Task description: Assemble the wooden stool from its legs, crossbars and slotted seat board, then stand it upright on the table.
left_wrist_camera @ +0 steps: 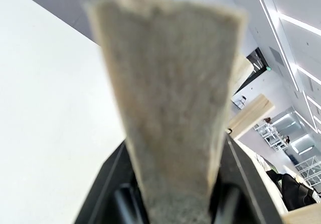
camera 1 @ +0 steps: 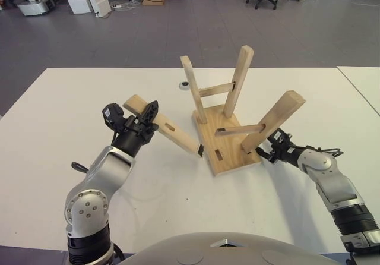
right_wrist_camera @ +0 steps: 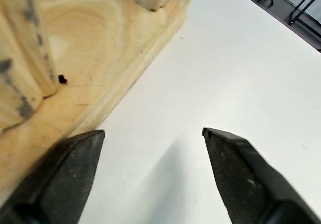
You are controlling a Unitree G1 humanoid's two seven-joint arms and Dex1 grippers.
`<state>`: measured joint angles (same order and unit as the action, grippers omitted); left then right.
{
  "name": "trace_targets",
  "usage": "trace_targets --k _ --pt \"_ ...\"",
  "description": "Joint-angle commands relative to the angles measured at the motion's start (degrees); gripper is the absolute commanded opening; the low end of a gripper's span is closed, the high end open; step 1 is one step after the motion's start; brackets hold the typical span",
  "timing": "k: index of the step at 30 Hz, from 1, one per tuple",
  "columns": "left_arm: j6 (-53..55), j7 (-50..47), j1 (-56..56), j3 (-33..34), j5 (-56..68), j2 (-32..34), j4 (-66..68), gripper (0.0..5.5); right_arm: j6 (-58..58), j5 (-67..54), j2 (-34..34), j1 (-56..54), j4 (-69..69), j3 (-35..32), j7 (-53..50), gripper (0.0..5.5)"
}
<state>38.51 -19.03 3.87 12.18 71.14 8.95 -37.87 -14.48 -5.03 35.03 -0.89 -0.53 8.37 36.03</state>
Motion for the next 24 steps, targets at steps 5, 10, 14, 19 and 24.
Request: trace_targets --k 5,10,14,19,24 --pt "-3.2 -0.3 0.5 -5.5 -13.7 -0.3 0.8 1.02 0.1 1.7 -4.1 -1.7 -1.2 5.1 1.9 3.63" --pt "-3.1 1.2 1.1 -7.3 -20.3 1.9 -1.2 1.02 1.1 1.7 -6.2 -2.2 -3.6 6.6 2.0 3.63" --pt "-0.4 -0.8 -0.5 -2.3 -18.0 4.6 -2.4 1.02 1.7 3.0 -6.8 -1.7 -3.6 6.6 1.1 3.63" --pt "2.1 2.1 -0.9 -3.6 -20.6 7.1 0.5 1.02 3.0 4.8 -6.4 -2.4 -1.9 6.7 0.9 3.63" --pt "4.4 5.3 -4.4 -8.8 -24.8 9.2 2.4 1.02 4.0 5.9 -6.4 -2.5 -1.0 6.3 1.1 3.63"
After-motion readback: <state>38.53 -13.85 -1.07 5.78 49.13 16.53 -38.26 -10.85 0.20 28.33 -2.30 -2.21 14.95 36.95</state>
